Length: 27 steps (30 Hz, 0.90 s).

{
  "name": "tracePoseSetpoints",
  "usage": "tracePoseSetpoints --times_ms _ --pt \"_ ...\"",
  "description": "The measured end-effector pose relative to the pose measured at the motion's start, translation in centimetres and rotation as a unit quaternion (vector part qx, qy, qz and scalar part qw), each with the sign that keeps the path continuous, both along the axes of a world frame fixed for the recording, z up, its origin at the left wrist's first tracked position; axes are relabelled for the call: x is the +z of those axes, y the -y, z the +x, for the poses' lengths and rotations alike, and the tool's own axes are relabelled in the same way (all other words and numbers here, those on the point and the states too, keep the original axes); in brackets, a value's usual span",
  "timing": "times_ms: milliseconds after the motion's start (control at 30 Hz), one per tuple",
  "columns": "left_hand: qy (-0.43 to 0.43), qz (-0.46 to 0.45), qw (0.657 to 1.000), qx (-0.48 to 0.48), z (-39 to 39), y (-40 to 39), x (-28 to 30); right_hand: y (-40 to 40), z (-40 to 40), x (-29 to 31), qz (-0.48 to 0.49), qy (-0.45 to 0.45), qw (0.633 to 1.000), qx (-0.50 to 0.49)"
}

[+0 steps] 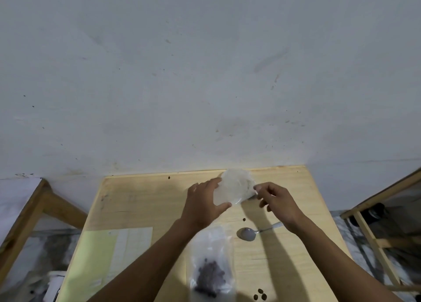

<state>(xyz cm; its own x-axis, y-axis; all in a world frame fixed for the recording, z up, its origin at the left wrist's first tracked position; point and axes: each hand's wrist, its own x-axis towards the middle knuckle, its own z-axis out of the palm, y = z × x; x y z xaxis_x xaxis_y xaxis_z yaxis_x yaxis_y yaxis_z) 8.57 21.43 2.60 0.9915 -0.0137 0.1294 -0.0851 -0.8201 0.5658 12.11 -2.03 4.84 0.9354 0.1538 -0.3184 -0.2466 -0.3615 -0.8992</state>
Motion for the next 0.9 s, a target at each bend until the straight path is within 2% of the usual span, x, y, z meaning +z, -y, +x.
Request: tracePoseSetpoints --times_ms 67,133,233,333,400,467,533,633,733,800,900 --pt "-0.056 0.026 0.998 0.004 0.8 -1.4 0.1 1.6 -0.5 -3.0 -0.168 0.04 0.983 0.066" --pt "-0.11 0.053 0.993 -0.003 1.7 -2.7 0.5 2.7 -1.7 -5.9 -0.285 0.039 0.947 0.142" --pt "-0.16 0.075 0.983 -0.04 2.8 -3.9 0.8 3.8 -3.2 -8.3 -0.386 0.087 0.896 0.201" --pt "-0.167 0.1 0.975 -0.103 3.7 -4.0 0.7 4.1 -3.8 -9.3 -0.437 0.138 0.867 0.196" --pt "-0.172 0.127 0.965 -0.15 4.2 -3.7 0.3 3.9 -3.8 -9.2 -0.454 0.161 0.85 0.215" --pt "-0.174 0.149 0.954 -0.195 4.7 -3.6 -0.3 3.8 -3.5 -8.5 -0.451 0.141 0.849 0.236" --pt "-0.179 0.156 0.945 -0.227 5.2 -3.5 -0.7 4.2 -3.0 -7.3 -0.406 0.08 0.881 0.228" --pt "-0.186 0.165 0.934 -0.258 6.1 -3.4 -0.7 4.9 -1.9 -6.2 -0.303 0.073 0.947 0.075" --pt "-0.205 0.178 0.919 -0.287 7.0 -2.8 -0.5 4.3 -0.2 -5.1 -0.265 0.148 0.953 -0.012" --pt "-0.224 0.183 0.909 -0.299 7.7 -2.4 -0.5 3.1 0.8 -4.3 -0.256 0.176 0.951 0.011" --pt "-0.258 0.193 0.896 -0.307 8.5 -1.6 -0.5 1.0 1.3 -4.0 -0.266 0.161 0.947 0.082"
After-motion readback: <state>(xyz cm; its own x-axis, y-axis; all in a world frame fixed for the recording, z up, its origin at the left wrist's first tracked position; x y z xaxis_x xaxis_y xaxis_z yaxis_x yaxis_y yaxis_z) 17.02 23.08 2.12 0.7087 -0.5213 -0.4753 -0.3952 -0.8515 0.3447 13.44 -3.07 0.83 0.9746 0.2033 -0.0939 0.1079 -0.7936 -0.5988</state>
